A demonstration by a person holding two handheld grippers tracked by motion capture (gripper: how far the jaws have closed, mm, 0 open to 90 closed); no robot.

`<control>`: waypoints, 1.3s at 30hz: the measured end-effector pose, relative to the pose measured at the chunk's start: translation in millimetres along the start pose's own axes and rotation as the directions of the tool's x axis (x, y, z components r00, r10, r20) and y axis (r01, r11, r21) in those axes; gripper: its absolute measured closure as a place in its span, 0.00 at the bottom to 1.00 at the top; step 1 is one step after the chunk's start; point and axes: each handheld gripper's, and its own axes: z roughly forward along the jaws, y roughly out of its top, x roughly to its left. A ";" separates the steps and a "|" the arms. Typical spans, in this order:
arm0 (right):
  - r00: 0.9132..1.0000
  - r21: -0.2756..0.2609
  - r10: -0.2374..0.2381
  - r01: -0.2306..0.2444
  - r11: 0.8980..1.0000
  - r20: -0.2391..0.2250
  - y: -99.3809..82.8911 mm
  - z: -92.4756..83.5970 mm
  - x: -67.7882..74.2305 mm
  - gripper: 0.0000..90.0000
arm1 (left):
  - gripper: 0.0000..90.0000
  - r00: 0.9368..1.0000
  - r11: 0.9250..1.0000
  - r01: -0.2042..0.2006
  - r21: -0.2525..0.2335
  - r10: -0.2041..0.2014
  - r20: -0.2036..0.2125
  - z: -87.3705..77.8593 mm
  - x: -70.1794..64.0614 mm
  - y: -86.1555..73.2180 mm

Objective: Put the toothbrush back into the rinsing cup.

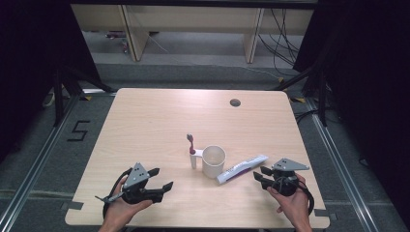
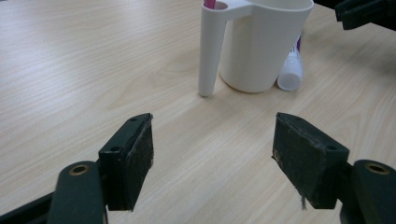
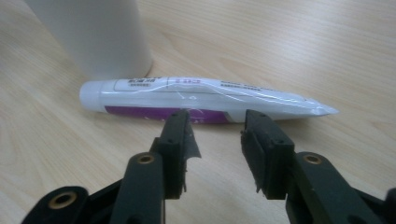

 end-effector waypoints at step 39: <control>0.993 0.069 0.016 -0.009 0.998 -0.113 35.3 65.7 35.9 1.00 | 0.28 0.999 0.996 -0.011 0.083 0.014 -0.030 -1.1 7.1 -21.4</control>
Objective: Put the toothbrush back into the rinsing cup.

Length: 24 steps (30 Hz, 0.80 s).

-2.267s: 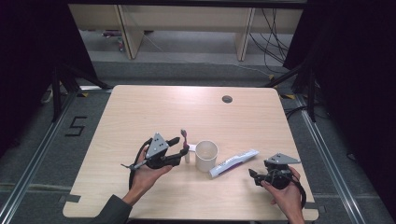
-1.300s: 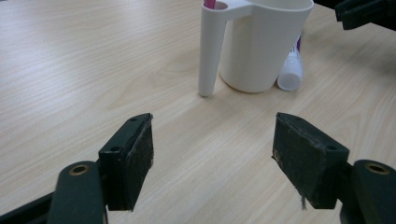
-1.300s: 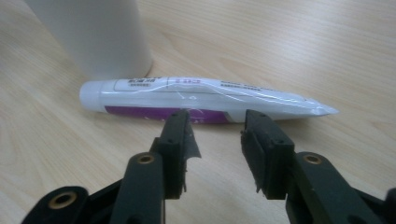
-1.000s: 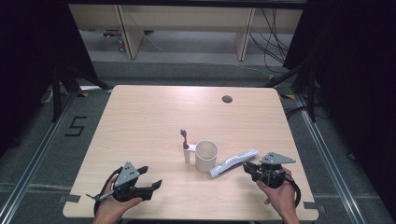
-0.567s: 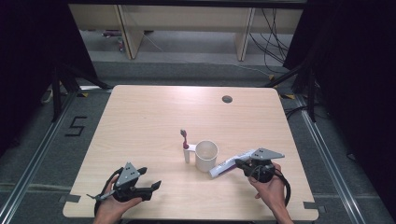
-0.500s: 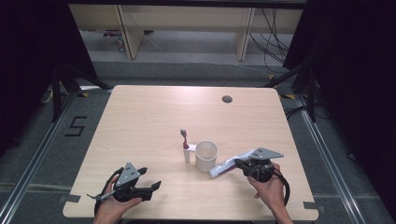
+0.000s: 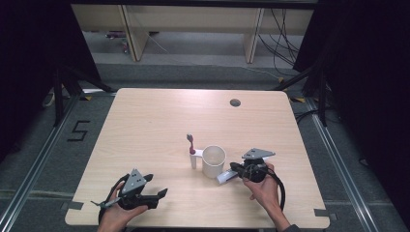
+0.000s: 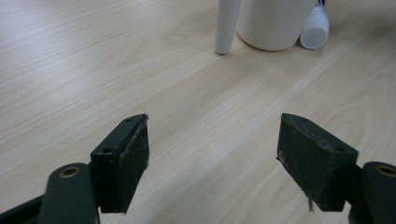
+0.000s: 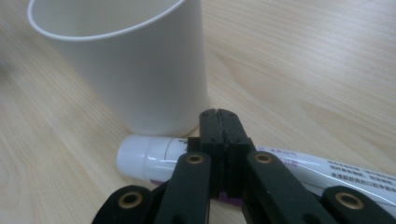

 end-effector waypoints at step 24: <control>0.997 0.071 -0.062 0.065 0.995 -0.051 -6.2 6.4 15.5 1.00 | 0.28 1.000 1.000 -0.006 0.007 0.006 0.003 -0.2 -1.7 0.0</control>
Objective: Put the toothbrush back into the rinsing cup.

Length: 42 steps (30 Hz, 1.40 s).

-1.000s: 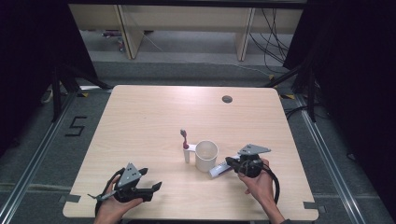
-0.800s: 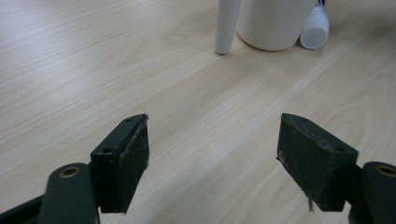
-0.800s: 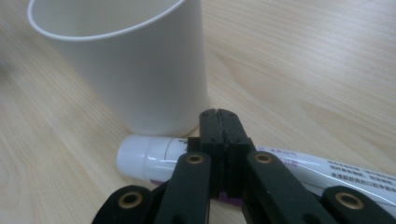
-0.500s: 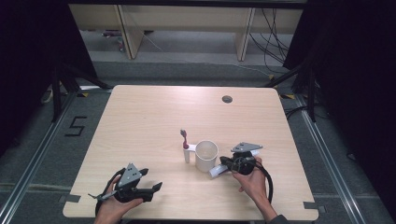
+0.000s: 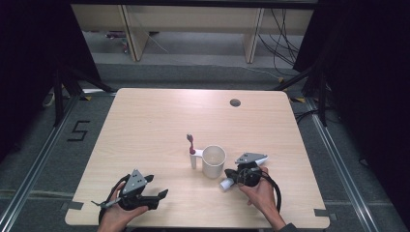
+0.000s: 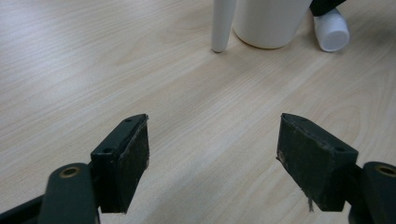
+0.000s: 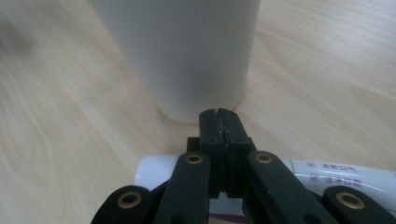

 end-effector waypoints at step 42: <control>0.994 0.155 0.022 -0.039 0.987 0.109 -69.1 -88.9 -18.7 0.96 | 0.28 1.000 1.000 -0.007 0.003 0.007 0.014 1.6 -2.4 -0.6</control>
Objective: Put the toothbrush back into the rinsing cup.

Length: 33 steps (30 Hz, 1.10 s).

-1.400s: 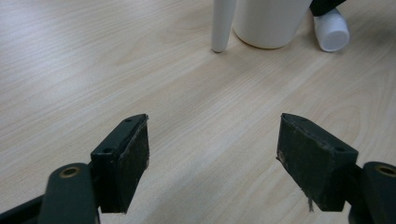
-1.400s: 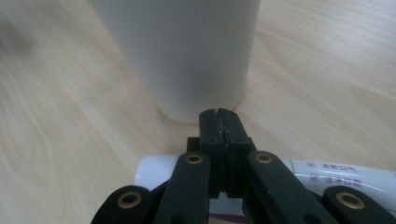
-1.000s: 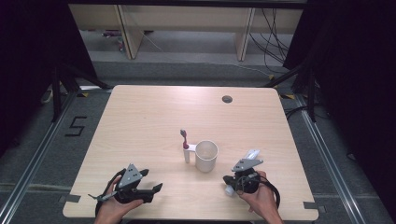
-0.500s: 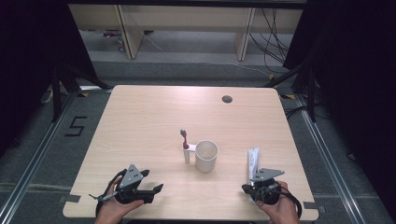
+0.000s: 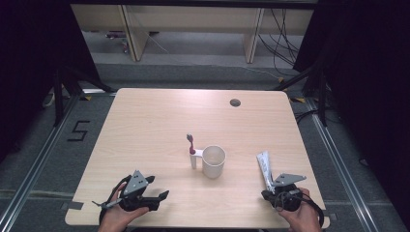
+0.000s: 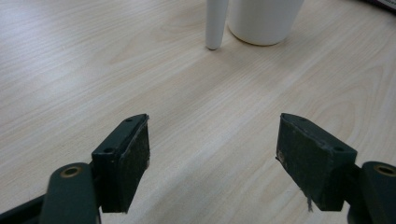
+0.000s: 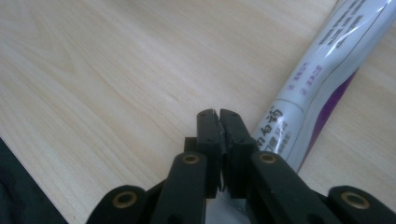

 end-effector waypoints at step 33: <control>0.975 0.167 0.076 -0.112 0.980 0.208 42.0 22.9 -26.8 0.59 | 0.28 1.000 1.000 -0.003 0.010 0.003 0.004 0.5 -0.1 0.0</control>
